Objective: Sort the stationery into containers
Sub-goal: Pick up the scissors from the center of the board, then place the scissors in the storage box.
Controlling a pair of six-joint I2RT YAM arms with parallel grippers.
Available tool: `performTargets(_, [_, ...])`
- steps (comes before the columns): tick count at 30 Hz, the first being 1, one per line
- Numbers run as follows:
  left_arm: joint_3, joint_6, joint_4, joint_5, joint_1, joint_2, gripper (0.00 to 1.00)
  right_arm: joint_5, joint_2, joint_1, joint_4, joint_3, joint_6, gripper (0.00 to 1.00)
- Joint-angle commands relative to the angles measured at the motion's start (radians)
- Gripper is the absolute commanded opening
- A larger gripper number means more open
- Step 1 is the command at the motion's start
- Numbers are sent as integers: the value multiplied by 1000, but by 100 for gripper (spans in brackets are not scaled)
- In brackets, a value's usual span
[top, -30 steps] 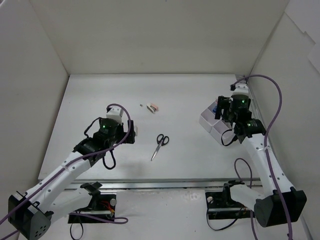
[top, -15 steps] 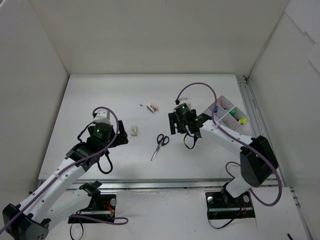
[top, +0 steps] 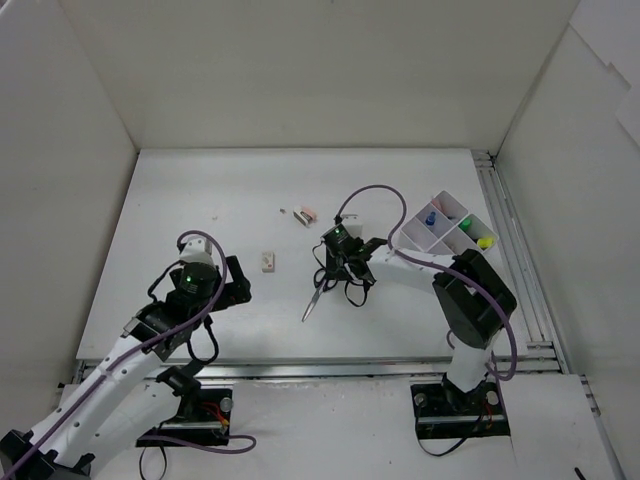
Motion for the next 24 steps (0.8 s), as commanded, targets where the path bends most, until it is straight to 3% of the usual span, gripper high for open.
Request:
performTargets(1, [3, -10, 19, 1, 5, -25, 100, 23, 30, 16, 45, 42, 45, 42])
performTargets(4, [3, -5, 18, 4, 5, -37, 99, 7, 67, 19, 55, 61, 42, 35])
performTargets(5, [3, -4, 16, 4, 5, -40, 100, -1, 74, 17, 57, 65, 45, 24])
performTargets(10, [3, -5, -7, -24, 5, -57, 100, 11, 45, 32, 61, 45, 51, 2])
performTargets(18, [3, -2, 4, -31, 5, -65, 100, 310, -210, 60, 127, -56, -61, 0])
performTargets(23, [19, -10, 13, -44, 5, -37, 99, 693, -386, 54, 202, -67, -225, 0])
performTargets(24, [20, -12, 16, -41, 5, -31, 99, 742, -402, 52, 239, -70, -321, 0])
